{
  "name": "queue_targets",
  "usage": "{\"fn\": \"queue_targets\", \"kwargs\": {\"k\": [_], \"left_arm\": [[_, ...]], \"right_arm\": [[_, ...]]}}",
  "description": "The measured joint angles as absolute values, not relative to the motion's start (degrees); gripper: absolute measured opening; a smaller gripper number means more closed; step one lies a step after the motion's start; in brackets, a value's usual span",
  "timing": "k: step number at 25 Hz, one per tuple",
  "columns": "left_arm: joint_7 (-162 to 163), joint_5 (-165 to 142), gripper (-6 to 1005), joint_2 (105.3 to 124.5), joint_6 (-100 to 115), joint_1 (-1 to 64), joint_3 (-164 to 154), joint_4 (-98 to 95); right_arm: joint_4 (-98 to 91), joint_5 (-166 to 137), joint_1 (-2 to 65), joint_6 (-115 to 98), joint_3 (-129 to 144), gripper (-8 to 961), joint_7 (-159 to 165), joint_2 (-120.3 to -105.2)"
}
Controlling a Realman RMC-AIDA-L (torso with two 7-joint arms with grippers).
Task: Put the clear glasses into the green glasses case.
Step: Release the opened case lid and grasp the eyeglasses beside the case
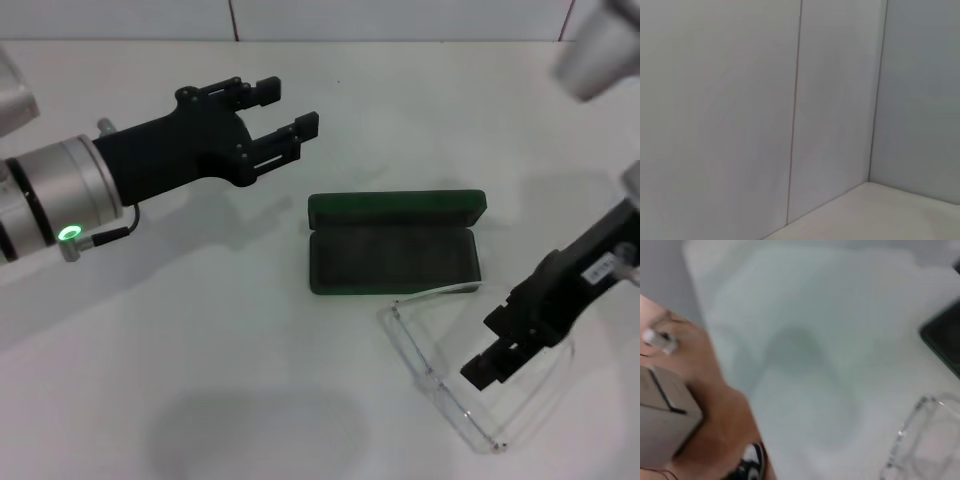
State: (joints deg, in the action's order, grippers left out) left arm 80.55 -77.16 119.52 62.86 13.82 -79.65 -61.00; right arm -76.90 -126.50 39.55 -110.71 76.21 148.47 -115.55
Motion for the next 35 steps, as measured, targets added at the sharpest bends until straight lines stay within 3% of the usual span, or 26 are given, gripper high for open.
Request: {"fn": "queue_targets", "kwargs": {"k": [9,35], "left_arm": [[80.1,-79.1,603,119.46,63.0,16.7,-79.8,-59.0],[79.8,-80.5,601,119.62,63.5,19.6,-80.0,-56.0]], "right_arm": [[-74.5,-130.9,44.8,-103.4,91.0,854,160.2,-115.95],[-66.3,-128.3,46.3,-88.6,105.2,854,162.5,-116.18]]}}
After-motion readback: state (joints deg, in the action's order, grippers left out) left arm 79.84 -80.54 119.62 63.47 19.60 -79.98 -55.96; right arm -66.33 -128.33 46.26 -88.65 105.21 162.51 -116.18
